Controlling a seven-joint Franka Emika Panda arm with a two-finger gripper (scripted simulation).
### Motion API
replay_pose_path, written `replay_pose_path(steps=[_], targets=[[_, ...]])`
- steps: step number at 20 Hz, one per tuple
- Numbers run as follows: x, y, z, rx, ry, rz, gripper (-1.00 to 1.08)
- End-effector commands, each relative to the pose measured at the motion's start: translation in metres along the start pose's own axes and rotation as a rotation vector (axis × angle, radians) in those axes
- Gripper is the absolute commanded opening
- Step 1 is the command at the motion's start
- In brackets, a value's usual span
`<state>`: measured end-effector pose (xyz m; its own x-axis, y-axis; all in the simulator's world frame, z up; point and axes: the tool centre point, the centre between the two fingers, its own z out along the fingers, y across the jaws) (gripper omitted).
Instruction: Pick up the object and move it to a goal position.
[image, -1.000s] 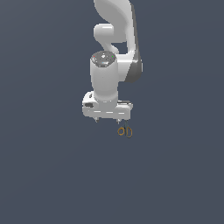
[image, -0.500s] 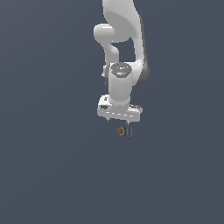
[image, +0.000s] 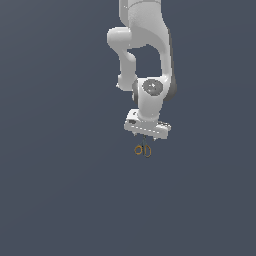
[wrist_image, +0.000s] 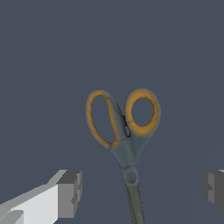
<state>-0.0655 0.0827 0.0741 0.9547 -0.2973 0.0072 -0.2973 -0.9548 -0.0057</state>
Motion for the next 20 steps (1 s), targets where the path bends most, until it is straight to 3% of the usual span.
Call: replay_pose_path(steps=[1, 13, 20], targets=[[-0.010, -0.004, 0.007, -0.002, -0.003, 0.019, 1.00], [-0.022, -0.010, 0.018, -0.006, -0.007, 0.038, 1.00], [-0.023, -0.009, 0.044, -0.006, -0.007, 0.040, 1.00]])
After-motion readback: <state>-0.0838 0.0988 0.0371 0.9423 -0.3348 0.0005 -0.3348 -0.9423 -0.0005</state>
